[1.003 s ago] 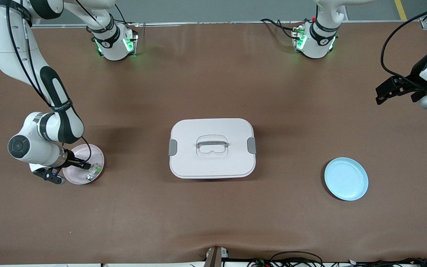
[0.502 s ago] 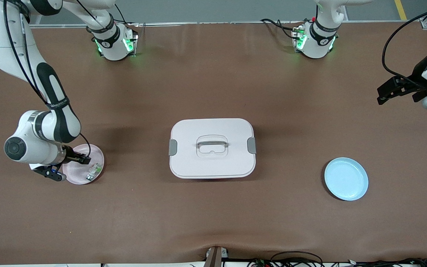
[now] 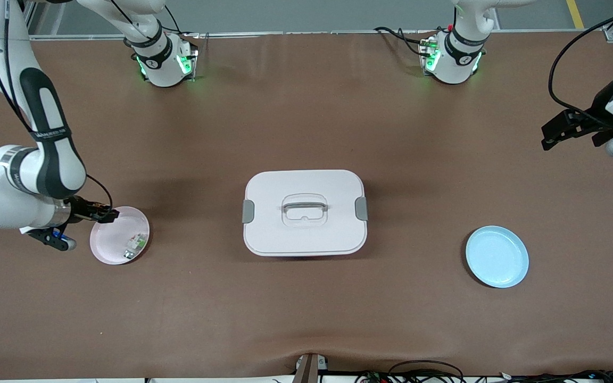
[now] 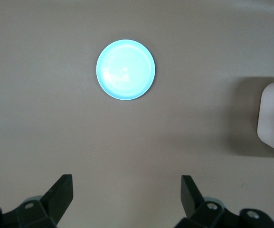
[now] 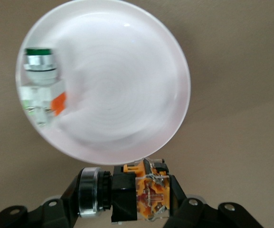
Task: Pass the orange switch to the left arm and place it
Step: 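Lift the black-orange switch off the white plate with the right gripper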
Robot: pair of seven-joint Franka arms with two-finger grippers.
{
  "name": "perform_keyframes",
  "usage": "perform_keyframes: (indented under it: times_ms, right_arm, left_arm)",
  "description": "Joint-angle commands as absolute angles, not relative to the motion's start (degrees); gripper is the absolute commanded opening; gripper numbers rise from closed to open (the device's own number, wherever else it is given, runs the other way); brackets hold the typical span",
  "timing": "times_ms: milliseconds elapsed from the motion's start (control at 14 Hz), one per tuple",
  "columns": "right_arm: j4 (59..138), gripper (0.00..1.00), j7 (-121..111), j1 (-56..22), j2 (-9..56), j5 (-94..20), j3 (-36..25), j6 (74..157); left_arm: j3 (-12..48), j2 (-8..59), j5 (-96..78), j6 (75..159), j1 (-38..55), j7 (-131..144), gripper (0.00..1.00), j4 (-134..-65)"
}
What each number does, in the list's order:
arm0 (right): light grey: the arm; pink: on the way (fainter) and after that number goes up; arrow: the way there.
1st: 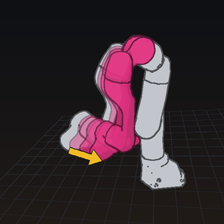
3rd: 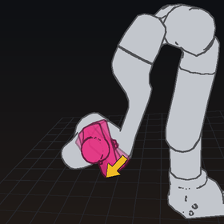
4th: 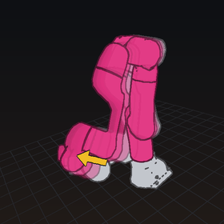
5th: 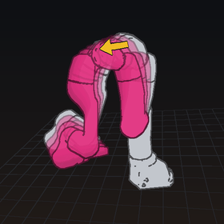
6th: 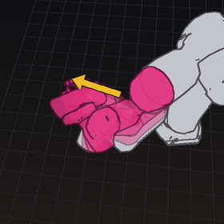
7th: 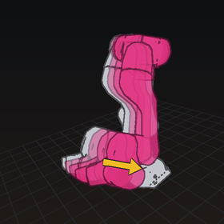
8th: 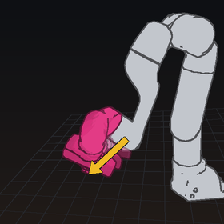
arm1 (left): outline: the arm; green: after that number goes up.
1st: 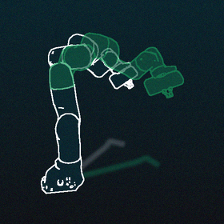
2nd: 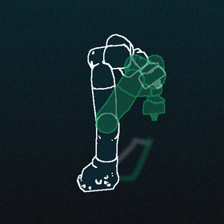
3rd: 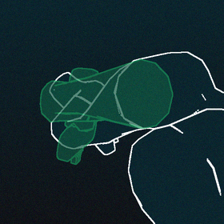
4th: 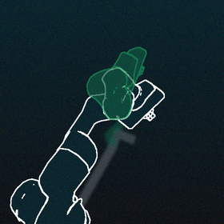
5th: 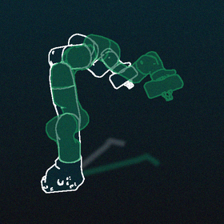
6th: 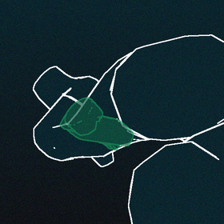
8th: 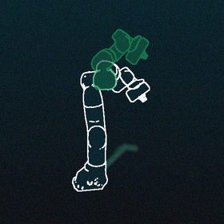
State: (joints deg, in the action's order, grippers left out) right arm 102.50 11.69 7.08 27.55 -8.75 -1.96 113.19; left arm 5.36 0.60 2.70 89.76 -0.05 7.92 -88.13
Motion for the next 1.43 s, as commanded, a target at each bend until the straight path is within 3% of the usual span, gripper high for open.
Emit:
perform_keyframes:
  times_ms: [0,72,430,1003,1361]
  right_arm:
    - [102.75,0.24,11.95,7.74,23.57,-15.35,-0.53,108.83]
    - [102.48,0.20,12.39,7.13,22.68,-17.82,-0.44,105.94]
    - [101.51,0.22,24.58,3.70,19.25,-28.35,-0.35,94.41]
    - [101.69,0.22,45.59,1.93,16.09,-53.32,1.75,93.51]
    - [101.60,0.22,57.19,-4.55,14.33,-57.03,2.11,100.44]
  left_arm:
    - [5.36,2.11,2.99,89.03,0.00,7.29,1.00,-86.48]
    - [5.36,2.20,2.99,89.03,0.26,7.38,1.00,-86.48]
    - [5.36,2.64,2.99,89.03,0.44,7.91,1.00,-86.48]
    - [5.71,5.18,2.81,89.30,0.97,8.35,1.00,-84.12]
    - [5.71,6.59,-2.27,89.30,1.14,11.42,1.00,-82.97]
